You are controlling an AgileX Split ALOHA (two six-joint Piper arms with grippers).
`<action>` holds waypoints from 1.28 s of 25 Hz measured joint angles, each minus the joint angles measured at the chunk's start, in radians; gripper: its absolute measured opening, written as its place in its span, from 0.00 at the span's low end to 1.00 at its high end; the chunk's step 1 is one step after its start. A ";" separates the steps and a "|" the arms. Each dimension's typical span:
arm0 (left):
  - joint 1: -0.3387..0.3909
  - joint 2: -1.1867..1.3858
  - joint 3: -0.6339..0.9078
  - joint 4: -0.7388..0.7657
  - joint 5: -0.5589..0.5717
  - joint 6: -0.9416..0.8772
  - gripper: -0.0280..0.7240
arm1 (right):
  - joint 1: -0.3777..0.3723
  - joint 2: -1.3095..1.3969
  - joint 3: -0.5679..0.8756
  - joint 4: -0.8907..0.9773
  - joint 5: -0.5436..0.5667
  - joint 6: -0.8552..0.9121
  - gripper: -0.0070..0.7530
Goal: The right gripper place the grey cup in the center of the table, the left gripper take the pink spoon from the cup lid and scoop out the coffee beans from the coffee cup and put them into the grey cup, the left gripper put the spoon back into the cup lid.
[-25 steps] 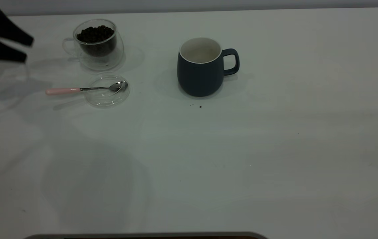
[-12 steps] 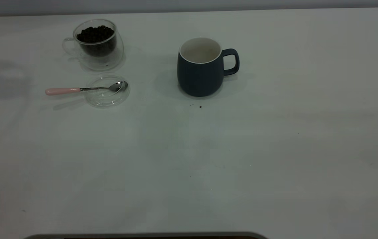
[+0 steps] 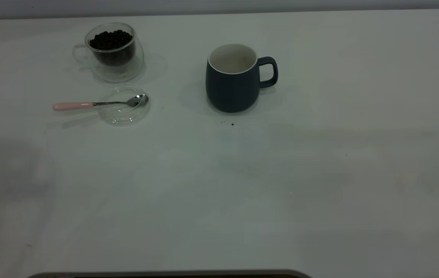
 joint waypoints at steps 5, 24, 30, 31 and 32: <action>-0.017 -0.189 0.274 0.021 0.000 -0.018 0.58 | 0.000 0.000 0.000 0.000 0.000 0.000 0.64; -0.018 -0.915 1.025 0.103 -0.036 -0.034 0.68 | 0.000 0.000 0.000 0.000 0.000 0.000 0.64; -0.019 -1.114 1.029 0.103 -0.043 -0.046 0.68 | 0.000 0.000 0.000 0.000 0.000 0.000 0.64; -0.019 -1.140 1.029 0.103 -0.043 -0.046 0.68 | 0.000 0.000 0.000 0.000 0.000 0.000 0.64; -0.019 -1.171 1.029 0.103 -0.043 -0.046 0.68 | 0.000 0.000 0.000 0.000 0.000 0.000 0.64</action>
